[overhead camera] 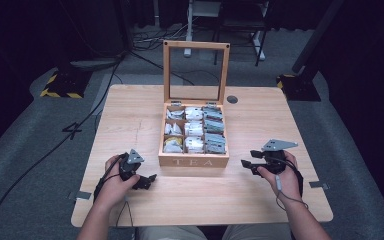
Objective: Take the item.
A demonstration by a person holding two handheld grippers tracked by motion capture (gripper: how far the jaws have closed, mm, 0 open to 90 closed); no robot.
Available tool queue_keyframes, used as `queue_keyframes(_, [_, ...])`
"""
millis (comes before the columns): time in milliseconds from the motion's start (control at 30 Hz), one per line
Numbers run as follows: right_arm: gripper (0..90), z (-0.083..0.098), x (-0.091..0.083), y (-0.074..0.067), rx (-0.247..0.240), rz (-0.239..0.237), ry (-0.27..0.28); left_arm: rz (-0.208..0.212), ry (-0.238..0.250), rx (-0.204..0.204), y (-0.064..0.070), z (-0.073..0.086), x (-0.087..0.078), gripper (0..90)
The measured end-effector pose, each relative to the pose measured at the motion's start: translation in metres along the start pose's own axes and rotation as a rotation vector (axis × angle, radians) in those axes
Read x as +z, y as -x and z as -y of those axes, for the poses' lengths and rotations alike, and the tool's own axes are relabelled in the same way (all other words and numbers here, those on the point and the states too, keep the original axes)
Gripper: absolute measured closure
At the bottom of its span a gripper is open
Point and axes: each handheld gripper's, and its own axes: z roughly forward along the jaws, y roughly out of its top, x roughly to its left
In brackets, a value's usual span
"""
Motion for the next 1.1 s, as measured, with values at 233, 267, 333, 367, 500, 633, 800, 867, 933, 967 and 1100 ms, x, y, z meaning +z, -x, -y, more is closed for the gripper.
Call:
queue_keyframes(233, [44.2,-0.027,-0.002,-0.003,-0.026,-0.015,0.025,0.001,0.002,0.01,-0.002,-0.001,0.001,0.2])
queue_keyframes(267, [44.3,-0.031,-0.002,-0.004,-0.03,-0.02,0.027,0.002,0.002,0.012,-0.003,-0.001,0.001,0.1])
queue_keyframes(333, [44.6,-0.037,-0.002,-0.006,-0.039,-0.025,0.029,0.005,0.002,0.011,-0.003,-0.001,0.001,0.1])
queue_keyframes(367, [44.6,-0.041,-0.001,-0.007,-0.045,-0.027,0.029,0.005,0.002,0.011,-0.003,-0.001,0.001,0.1])
queue_keyframes(500, [45.1,-0.052,0.002,-0.01,-0.062,-0.036,0.025,0.007,0.005,0.011,-0.003,-0.001,0.002,0.1])
queue_keyframes(633, [45.3,-0.063,0.006,-0.013,-0.076,-0.049,0.021,0.009,0.005,0.011,-0.003,-0.001,0.002,0.1])
queue_keyframes(800, [45.6,-0.076,0.013,-0.016,-0.08,-0.076,0.022,-0.002,0.003,0.006,-0.002,-0.001,0.001,0.6])
queue_keyframes(867, [45.6,-0.08,0.017,-0.017,-0.093,-0.08,0.013,-0.017,0.004,-0.006,0.0,0.0,0.001,0.6])
queue_keyframes(933, [45.7,-0.085,0.022,-0.019,-0.099,-0.092,0.006,-0.021,0.004,-0.011,0.001,0.0,0.001,0.4])
queue_keyframes(967, [45.7,-0.087,0.025,-0.02,-0.099,-0.099,0.007,-0.035,0.003,-0.038,0.003,-0.001,0.002,0.4])
queue_keyframes(1100, [45.9,-0.094,0.033,-0.024,-0.09,-0.128,0.014,-0.042,0.007,-0.049,0.004,-0.001,0.002,0.3])
